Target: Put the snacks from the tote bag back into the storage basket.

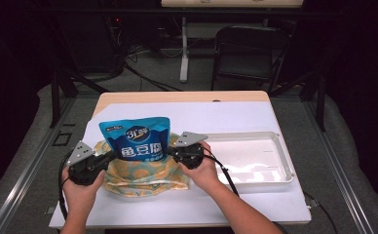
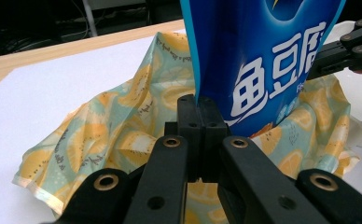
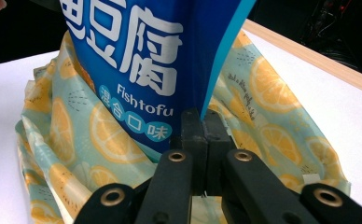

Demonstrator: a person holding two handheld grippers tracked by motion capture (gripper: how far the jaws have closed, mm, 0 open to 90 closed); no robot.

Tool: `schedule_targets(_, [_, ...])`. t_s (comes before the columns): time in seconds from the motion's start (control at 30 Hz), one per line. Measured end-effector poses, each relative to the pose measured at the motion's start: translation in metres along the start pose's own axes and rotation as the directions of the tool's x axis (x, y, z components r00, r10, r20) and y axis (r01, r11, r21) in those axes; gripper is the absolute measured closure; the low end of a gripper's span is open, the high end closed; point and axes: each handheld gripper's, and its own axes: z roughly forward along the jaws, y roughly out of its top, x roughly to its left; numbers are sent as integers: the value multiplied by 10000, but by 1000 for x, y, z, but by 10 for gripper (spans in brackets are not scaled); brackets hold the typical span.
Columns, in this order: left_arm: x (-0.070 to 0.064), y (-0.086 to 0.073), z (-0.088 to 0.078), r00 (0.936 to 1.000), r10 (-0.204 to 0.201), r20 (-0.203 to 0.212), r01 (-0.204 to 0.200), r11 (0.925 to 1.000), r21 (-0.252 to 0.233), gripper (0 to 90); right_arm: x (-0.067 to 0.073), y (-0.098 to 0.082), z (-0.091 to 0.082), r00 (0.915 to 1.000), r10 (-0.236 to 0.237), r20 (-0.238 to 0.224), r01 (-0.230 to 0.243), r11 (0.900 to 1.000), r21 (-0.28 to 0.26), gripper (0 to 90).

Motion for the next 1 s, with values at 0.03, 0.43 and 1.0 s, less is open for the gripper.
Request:
schedule_targets(0.03, [0,0,0,10000,30,-6,-30,10000,10,900,0,0,0,10000,31,8,-31,10000,-27,900])
schedule_targets(0.43, [-1,1,-2,9998,171,-72,-171,9998,-75,900,3,1,-1,10000,-4,20,5,9997,-250,900])
schedule_targets(1.0, [-4,15,-8,9988,452,-195,-462,9977,-502,900,8,11,-12,9981,-445,419,475,9962,-725,900])
